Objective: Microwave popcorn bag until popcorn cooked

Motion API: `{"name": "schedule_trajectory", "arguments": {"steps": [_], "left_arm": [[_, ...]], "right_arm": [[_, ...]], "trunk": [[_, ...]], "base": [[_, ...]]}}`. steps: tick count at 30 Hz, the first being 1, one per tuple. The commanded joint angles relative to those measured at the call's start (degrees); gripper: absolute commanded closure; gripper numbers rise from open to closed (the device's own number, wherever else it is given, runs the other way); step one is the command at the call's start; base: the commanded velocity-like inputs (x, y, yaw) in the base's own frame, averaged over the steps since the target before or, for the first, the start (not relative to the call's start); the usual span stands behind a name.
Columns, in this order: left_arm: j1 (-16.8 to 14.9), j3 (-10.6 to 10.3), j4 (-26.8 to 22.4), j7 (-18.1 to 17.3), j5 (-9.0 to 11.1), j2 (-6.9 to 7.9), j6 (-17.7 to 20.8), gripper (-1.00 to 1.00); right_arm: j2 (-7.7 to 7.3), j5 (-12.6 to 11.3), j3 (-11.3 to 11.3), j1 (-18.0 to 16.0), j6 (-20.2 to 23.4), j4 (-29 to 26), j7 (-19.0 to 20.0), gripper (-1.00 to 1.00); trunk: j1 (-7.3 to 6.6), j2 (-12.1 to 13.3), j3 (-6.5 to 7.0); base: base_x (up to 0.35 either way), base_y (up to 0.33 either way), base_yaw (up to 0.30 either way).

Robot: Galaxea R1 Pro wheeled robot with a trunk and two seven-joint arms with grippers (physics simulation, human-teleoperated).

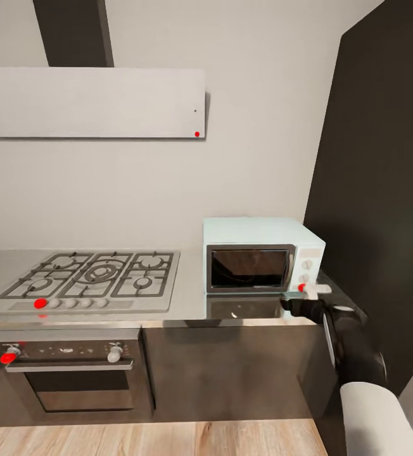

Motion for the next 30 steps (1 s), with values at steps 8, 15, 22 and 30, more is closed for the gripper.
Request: {"name": "schedule_trajectory", "arguments": {"steps": [8,15,22,30], "left_arm": [[0.0,-0.6,0.0,0.4,0.6,-0.06,-0.1,-1.0],[0.0,-0.5,0.0,0.8,0.9,-0.27,-0.1,-1.0],[0.0,-0.5,0.0,0.8,0.5,-0.19,-0.1,-1.0],[0.0,-0.4,0.0,0.8,1.0,-0.02,-0.1,-1.0]], "right_arm": [[-1.08,0.9,-9.5,-0.1,-11.5,4.0,1.2,-1.0],[-2.89,1.1,-9.9,-0.1,-11.8,5.9,1.3,-1.0],[-2.84,1.3,-9.9,-0.1,-11.4,5.9,1.2,-1.0],[-2.15,1.2,-9.8,-0.1,-10.0,5.7,0.6,-1.0]], "trunk": [[0.01,-0.1,-0.08],[0.01,-0.1,-0.08],[0.01,-0.1,-0.08],[0.01,-0.1,-0.08]], "base": [[0.0,0.0,0.0],[0.0,-0.014,0.0],[0.0,-0.239,0.0],[0.0,-0.069,0.054]]}}
